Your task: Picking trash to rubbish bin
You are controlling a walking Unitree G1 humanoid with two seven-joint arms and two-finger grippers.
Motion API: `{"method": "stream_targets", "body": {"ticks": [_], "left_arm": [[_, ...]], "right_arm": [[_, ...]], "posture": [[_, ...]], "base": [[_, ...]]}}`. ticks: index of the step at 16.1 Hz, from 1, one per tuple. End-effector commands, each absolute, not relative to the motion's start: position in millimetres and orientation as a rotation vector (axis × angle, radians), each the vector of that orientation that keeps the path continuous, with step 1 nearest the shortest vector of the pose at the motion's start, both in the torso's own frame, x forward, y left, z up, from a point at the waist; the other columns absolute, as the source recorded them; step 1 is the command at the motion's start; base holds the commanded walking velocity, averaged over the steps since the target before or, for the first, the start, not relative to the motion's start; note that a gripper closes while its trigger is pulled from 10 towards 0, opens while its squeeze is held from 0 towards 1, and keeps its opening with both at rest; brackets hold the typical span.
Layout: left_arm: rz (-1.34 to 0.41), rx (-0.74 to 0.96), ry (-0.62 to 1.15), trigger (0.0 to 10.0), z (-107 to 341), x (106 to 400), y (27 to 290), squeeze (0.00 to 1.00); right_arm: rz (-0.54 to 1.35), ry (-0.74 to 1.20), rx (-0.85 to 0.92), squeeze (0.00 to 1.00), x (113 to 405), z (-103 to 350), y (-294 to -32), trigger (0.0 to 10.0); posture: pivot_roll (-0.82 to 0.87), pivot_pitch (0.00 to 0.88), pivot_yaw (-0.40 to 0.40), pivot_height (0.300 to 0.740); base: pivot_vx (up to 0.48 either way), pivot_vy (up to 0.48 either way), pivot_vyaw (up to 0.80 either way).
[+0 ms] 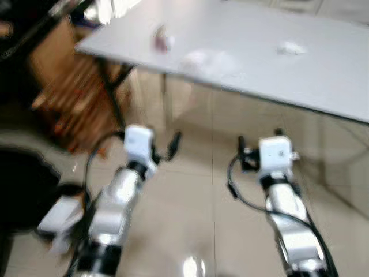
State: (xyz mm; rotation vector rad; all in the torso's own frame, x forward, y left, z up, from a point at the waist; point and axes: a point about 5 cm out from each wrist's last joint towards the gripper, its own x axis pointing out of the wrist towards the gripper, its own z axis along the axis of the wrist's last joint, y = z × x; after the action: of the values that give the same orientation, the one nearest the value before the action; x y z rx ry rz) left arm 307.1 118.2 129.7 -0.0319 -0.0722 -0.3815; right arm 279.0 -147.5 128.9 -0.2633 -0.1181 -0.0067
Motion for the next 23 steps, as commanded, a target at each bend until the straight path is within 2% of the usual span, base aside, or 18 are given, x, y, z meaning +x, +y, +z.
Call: {"method": "stream_targets", "body": {"ticks": [1, 13, 17, 23], "left_arm": [[-0.424, -0.04, -0.089, 10.0, 134.9, 306.9, 105.2, 0.0], [-0.42, -0.035, -0.056, 10.0, 131.0, 308.0, 104.8, 0.0], [-0.423, -0.062, -0.032, 10.0, 127.9, 307.2, 104.1, 0.0], [-0.43, -0.055, -0.017, 10.0, 126.3, 306.9, 103.7, 0.0]], "right_arm": [[-0.029, -0.112, -0.286, 0.0, 276.3, 127.5, -157.1, 10.0], [-0.035, -0.109, -0.292, 0.0, 279.1, 126.7, -156.7, 10.0], [-0.038, -0.107, -0.293, 0.0, 279.2, 125.8, -156.3, 10.0], [-0.049, -0.105, -0.298, 0.0, 279.8, 124.6, -156.9, 10.0]], "posture": [[-0.04, 0.106, 0.006, 0.74], [-0.03, 0.102, 0.006, 0.74], [-0.03, 0.103, 0.01, 0.74], [-0.03, 0.104, 0.012, 0.74]], "base": [[0.48, 0.0, 0.0], [0.462, 0.0, 0.0], [0.0, 0.0, 0.0], [0.0, 0.449, 0.0]]}}
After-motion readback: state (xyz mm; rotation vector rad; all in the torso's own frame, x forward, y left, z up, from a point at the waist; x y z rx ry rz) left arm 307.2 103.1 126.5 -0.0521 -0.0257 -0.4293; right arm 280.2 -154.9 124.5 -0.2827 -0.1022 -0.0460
